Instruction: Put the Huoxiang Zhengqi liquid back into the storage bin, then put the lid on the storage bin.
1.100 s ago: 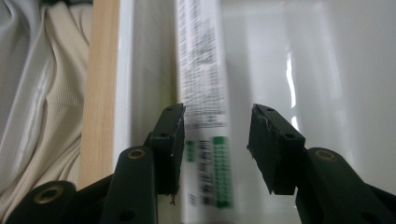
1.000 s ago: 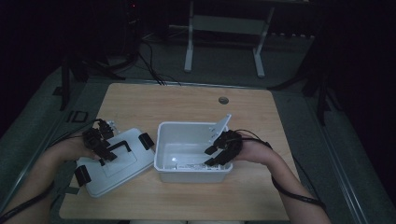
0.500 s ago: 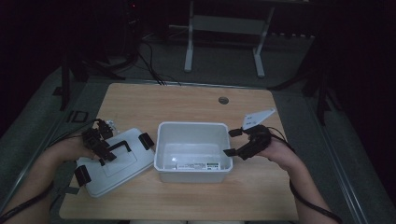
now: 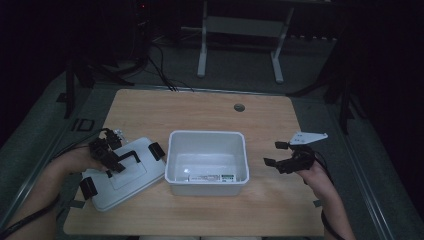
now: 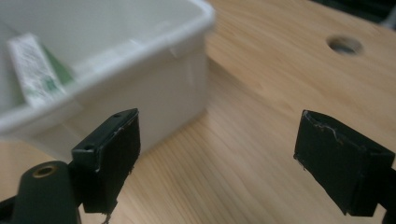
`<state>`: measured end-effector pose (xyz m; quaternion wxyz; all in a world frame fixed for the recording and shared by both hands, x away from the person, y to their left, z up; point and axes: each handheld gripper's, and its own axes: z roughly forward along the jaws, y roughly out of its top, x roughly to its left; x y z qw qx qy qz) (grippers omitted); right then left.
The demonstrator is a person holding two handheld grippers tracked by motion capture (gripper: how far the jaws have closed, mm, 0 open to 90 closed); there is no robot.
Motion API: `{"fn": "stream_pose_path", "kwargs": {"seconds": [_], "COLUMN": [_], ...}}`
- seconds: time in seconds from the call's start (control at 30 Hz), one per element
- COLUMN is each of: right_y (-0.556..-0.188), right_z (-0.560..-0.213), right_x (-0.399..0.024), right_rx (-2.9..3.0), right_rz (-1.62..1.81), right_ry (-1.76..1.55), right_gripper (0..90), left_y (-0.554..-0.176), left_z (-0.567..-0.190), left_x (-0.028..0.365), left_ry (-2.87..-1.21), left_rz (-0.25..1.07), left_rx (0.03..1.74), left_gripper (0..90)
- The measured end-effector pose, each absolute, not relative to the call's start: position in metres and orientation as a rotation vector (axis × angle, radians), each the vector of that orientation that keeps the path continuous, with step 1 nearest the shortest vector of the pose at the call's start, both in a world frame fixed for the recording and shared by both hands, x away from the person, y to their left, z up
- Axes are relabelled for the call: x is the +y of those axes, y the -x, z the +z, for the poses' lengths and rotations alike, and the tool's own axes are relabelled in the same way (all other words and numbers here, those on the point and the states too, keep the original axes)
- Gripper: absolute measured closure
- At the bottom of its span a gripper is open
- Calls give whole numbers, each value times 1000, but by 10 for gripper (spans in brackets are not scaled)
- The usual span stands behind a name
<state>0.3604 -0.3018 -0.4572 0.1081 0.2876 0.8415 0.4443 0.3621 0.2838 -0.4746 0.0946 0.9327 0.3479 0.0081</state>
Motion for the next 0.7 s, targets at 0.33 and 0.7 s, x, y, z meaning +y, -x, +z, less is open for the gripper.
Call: {"fn": "stream_pose_path", "kwargs": {"seconds": [0.33, 0.7], "right_y": [-337, -322], "right_z": [-498, -522], "right_x": [-311, -306], "right_rx": [2437, 2429], "right_rz": [1280, 1284], "right_ry": [-963, -1017], "right_gripper": [142, 141], "left_y": [-366, -367], "left_z": [-478, -481], "left_x": [279, 275], "left_ry": [-2780, -2748], "left_rz": [83, 38], "left_rx": [988, 978], "left_gripper": [671, 835]}}
